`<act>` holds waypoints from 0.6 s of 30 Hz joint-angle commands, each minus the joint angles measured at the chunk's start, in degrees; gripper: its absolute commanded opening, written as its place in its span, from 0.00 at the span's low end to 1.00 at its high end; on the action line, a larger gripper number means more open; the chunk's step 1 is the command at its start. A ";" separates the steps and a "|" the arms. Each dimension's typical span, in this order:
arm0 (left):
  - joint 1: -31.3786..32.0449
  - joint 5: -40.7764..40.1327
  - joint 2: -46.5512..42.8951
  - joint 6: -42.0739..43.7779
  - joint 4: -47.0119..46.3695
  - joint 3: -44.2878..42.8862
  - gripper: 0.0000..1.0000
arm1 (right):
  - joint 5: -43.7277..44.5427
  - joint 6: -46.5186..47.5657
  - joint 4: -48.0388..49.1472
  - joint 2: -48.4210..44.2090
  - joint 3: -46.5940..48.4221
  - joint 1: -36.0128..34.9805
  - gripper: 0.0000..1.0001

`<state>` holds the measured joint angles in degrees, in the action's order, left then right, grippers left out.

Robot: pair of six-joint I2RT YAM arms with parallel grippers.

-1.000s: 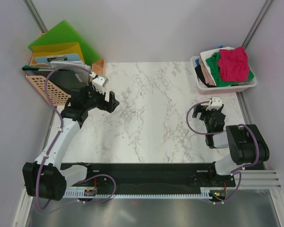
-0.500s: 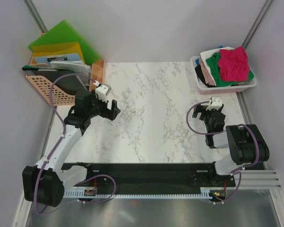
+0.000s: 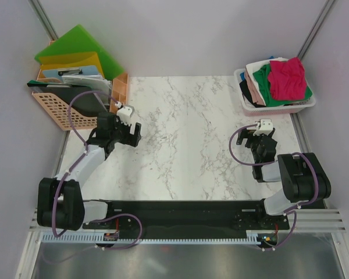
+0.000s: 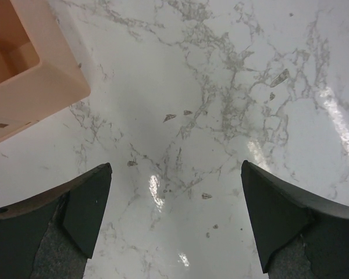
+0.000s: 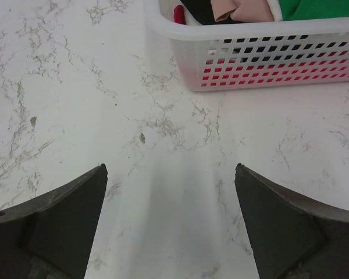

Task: Fold and stack the t-shirts
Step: Grab crumpled tshirt from bin with the right arm

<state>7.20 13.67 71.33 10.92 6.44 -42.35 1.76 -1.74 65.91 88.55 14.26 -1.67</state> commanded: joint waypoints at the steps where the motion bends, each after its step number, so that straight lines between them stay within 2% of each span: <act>1: -0.52 -4.71 3.11 4.80 -4.06 1.03 1.00 | -0.27 -0.64 1.77 -0.31 0.15 -0.09 0.98; 6: -0.52 0.63 -3.55 1.84 -5.21 2.63 1.00 | -0.35 -0.64 1.94 -0.40 -0.02 -0.09 0.98; 11: -0.43 3.47 -7.78 -0.64 2.42 -3.87 1.00 | -0.35 -0.64 1.85 -0.49 -0.02 -0.09 0.98; 15: -0.26 3.82 -13.13 -0.20 2.88 -6.78 1.00 | -2.10 0.41 3.16 -1.01 -0.46 -0.26 0.98; 16: -0.35 3.30 -13.67 -0.11 3.05 -7.13 1.00 | -6.64 0.59 2.04 -5.89 -0.64 0.43 0.98; 17: -0.43 2.77 -13.93 0.15 3.32 -7.22 1.00 | -7.73 1.03 -8.06 -9.68 0.58 0.44 0.98; 18: -0.35 1.98 -14.29 0.33 3.93 -7.14 1.00 | -8.26 2.95 -13.99 -13.72 2.42 0.53 0.98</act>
<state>6.85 15.55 58.50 11.84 8.49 -47.70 -1.41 -1.10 61.17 84.05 14.22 -1.48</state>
